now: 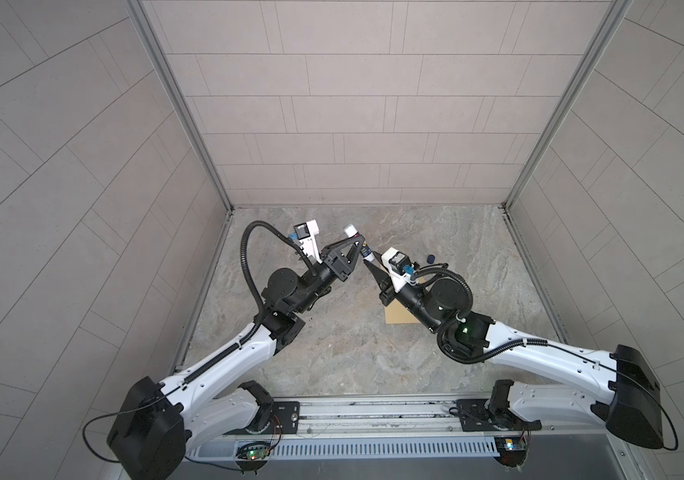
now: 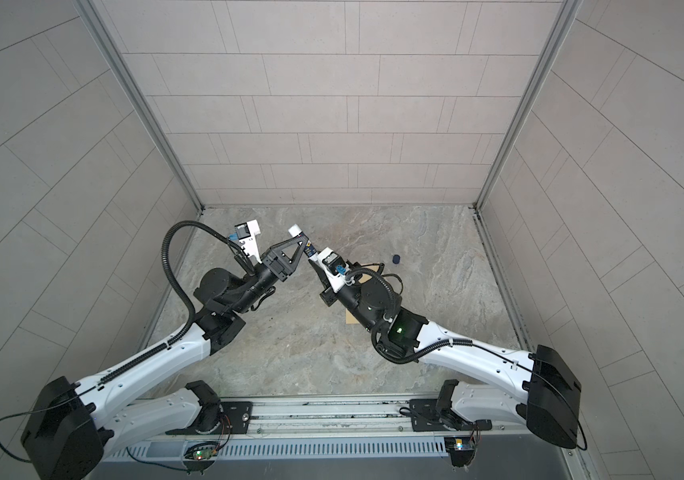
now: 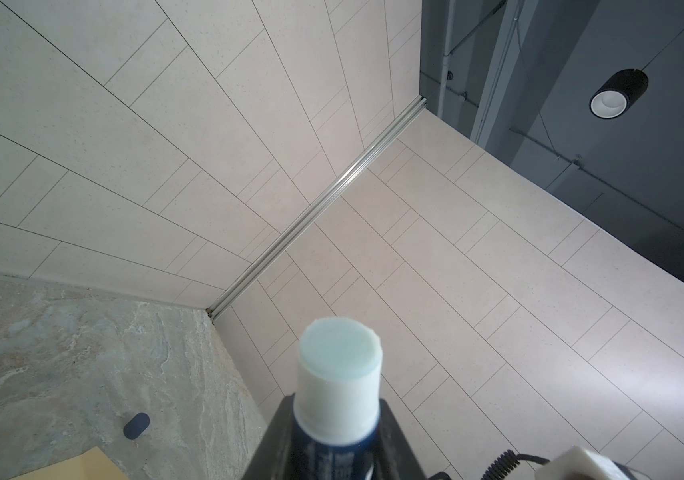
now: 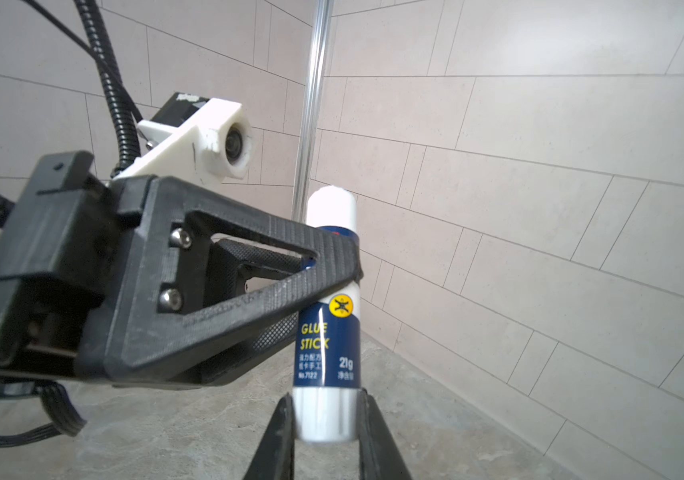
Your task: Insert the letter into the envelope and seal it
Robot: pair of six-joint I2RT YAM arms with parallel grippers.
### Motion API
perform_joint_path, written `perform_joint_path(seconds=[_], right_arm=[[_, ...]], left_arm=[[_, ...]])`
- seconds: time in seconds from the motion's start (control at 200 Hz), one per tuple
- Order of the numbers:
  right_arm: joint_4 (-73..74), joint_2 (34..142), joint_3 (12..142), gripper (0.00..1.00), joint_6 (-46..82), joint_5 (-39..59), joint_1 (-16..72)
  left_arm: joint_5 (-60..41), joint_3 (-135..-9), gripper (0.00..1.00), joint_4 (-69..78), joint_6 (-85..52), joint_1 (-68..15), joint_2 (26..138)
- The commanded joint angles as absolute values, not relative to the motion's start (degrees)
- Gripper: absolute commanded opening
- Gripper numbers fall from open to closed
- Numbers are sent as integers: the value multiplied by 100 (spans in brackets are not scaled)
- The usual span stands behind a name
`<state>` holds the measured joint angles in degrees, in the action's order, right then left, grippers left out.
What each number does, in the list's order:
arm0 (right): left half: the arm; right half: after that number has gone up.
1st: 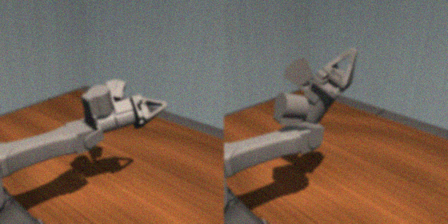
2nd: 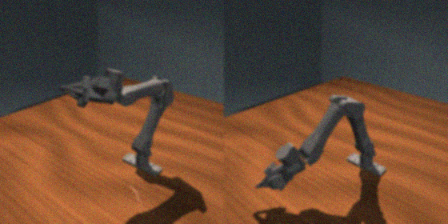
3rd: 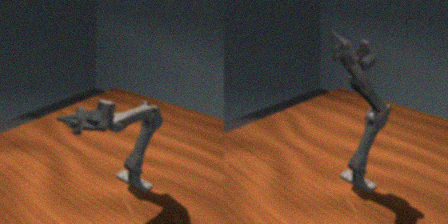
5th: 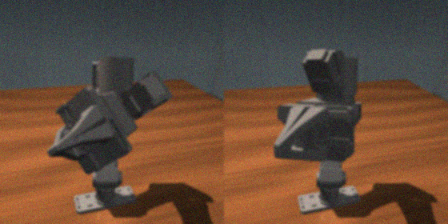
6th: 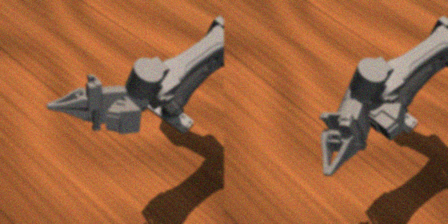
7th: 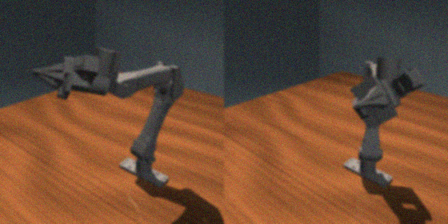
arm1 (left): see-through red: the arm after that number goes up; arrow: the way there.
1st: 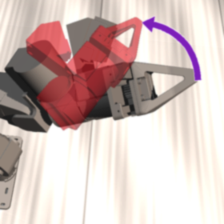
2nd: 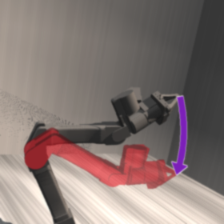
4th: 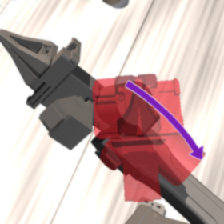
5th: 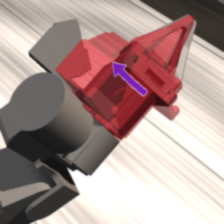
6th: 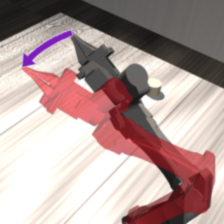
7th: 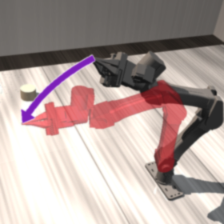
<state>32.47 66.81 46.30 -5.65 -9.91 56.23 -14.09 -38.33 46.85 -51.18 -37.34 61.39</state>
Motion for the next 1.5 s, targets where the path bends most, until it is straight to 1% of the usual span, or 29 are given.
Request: perform_joint_path(seconds=[0.0,0.085,0.21,0.285,0.365,0.435,0.57,0.63,0.7,0.77,0.795,0.841,0.916,0.946,0.986,1.076,1.291,1.496], right_arm=[[3196,6659,4821,0,-245,-668,5582],[3038,6569,4894,0,458,153,5299],[3353,6595,4925,0,2390,1860,4505],[3487,6719,5032,0,3185,2621,4201],[3783,6831,5071,0,3656,3056,4105],[3773,6855,5102,0,3702,3107,4107],[3313,6782,5129,2,3150,2859,4111],[2924,6671,5149,7,2628,2530,4176],[2671,6491,5104,21,1991,2028,4316],[2496,6312,5024,31,1224,1517,4512],[2448,6247,4974,36,908,1298,4599],[2419,6146,4878,45,330,854,4793],[2595,6027,4649,57,-553,196,5102],[2702,5982,4548,61,-829,-40,5210],[2873,5944,4419,64,-1118,-307,5325],[3167,5852,4217,65,-1481,-563,5455],[3795,5766,3866,64,-1840,-641,5601],[4163,6036,3897,57,-2092,-886,5856]], left_arm=[[-1624,-3867,0,4953,-5078,-3738,6037],[-1764,-3872,0,5018,-5013,-3737,6047],[-2046,-3890,0,5236,-4916,-3737,6047],[-2186,-3928,0,5252,-4841,-3742,6037],[-2255,-3937,0,5250,-4796,-3737,6030],[-2241,-3935,0,5230,-4781,-3742,6033],[-2162,-3929,0,5174,-4775,-3743,6014],[-2073,-3929,0,5100,-4773,-3736,5987],[-1958,-3929,0,4968,-4777,-3744,5947],[-1816,-3931,0,4855,-4777,-3737,5906],[-1765,-3933,0,4796,-4788,-3737,5887],[-1668,-3951,0,4689,-4808,-3741,5864],[-1564,-3954,0,4585,-4832,-3737,5845],[-1545,-3951,0,4581,-4848,-3743,5844],[-1534,-3958,0,4592,-4868,-3743,5853],[-1529,-3984,0,4586,-4913,-3739,5863],[-1414,-4017,0,4587,-5069,-3740,5881],[-1350,-4019,0,4618,-5149,-3744,5903]])
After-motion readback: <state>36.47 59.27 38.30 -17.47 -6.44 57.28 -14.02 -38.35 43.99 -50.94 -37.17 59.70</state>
